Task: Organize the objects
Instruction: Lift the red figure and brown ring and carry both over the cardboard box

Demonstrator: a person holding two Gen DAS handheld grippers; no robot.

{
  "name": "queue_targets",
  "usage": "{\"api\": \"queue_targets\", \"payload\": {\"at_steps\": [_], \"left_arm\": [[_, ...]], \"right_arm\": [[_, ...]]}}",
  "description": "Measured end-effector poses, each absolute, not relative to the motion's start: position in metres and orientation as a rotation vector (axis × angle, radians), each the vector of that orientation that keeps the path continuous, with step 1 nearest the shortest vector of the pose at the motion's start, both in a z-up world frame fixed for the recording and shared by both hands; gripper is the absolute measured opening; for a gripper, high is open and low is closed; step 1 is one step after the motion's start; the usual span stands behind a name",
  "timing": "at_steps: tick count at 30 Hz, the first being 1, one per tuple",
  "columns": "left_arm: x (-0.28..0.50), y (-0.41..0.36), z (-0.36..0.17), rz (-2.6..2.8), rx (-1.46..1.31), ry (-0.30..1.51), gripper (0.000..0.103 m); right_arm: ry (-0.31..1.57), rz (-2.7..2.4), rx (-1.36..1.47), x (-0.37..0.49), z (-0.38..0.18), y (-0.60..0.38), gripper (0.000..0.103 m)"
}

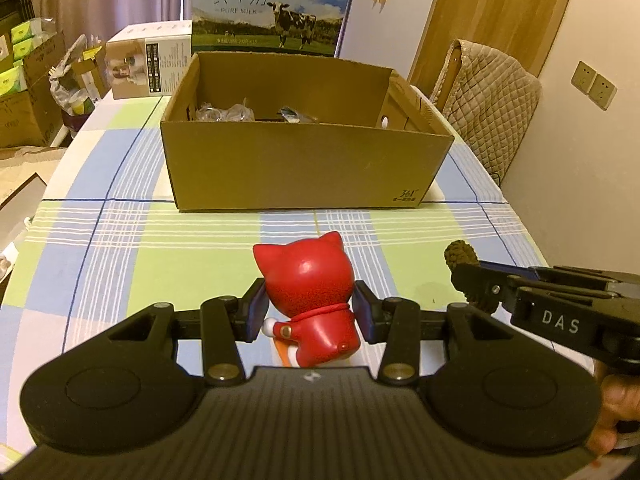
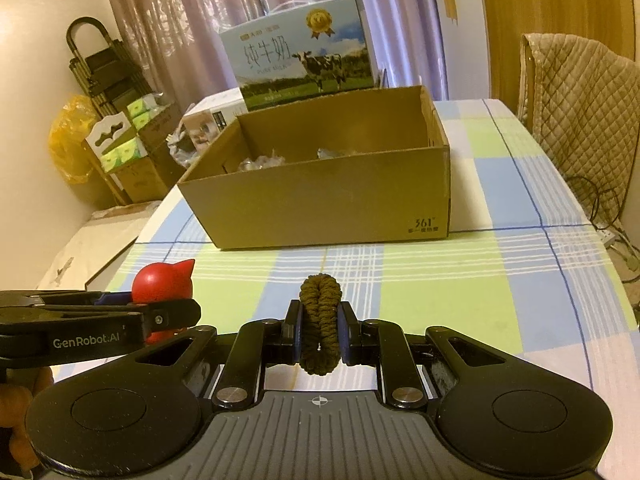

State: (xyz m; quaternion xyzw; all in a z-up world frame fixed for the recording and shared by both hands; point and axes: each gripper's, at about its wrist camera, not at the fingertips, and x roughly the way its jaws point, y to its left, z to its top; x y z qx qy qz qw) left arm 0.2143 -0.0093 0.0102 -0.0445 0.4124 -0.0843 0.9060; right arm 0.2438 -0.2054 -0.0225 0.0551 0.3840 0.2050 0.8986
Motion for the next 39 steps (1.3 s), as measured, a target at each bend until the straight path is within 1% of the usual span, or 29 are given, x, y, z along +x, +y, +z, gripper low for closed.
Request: {"api": "queue_targets", "payload": {"at_steps": [14, 39], "left_arm": [[0.195, -0.015, 0.022, -0.179, -0.088, 0.835, 0.039], [0.197, -0.013, 0.024, -0.170, -0.073, 0.833, 0.039]], "right_arm": [[0.781, 0.417, 0.092, 0.227, -0.008, -0.212, 0.014], [0.801, 0.373, 0.030, 0.229, -0.009, -0.218, 0.015]]}}
